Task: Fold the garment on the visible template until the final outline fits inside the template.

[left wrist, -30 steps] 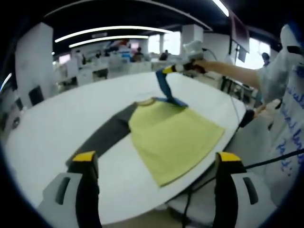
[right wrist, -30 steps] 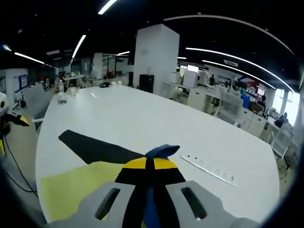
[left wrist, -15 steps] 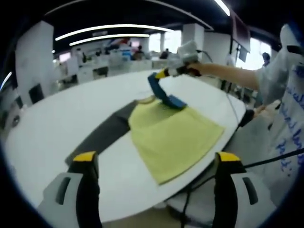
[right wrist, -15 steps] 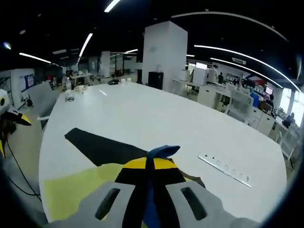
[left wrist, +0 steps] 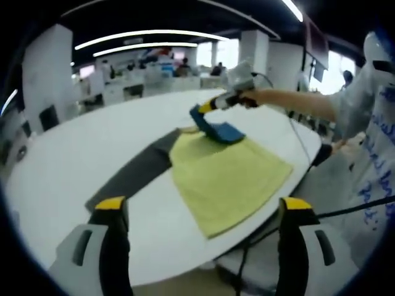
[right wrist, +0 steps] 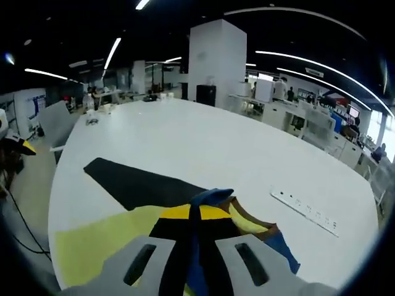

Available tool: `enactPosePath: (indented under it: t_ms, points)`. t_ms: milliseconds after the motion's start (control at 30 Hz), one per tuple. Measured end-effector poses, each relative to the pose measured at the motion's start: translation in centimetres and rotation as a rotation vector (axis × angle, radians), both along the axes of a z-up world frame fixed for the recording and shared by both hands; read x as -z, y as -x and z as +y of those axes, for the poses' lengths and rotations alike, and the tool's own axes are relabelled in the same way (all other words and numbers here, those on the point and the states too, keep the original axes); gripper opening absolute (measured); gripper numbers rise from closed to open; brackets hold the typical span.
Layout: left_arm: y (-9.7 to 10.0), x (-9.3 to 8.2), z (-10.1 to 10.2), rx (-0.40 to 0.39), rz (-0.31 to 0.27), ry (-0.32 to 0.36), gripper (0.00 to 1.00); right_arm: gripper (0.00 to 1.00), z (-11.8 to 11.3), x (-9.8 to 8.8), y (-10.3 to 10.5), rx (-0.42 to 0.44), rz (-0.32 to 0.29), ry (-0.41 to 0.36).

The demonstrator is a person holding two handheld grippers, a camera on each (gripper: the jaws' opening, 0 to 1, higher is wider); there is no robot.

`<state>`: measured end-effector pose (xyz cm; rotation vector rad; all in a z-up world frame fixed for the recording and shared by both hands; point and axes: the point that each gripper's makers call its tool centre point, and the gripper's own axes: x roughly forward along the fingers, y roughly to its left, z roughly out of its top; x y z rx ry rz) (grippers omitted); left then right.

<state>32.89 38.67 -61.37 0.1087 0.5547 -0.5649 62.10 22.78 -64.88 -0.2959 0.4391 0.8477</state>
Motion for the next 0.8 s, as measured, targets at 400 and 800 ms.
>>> enactPosePath:
  t_ms: [400,800]
  points:
    - [0.2,0.3,-0.4,0.012,0.018,-0.011,0.96,0.03,1.3,2.1,0.4,-0.013,0.047,-0.004]
    - [-0.1,-0.1,-0.5,0.013,0.009,-0.013,0.96,0.03,2.9,3.8,0.0,-0.027,0.080,0.000]
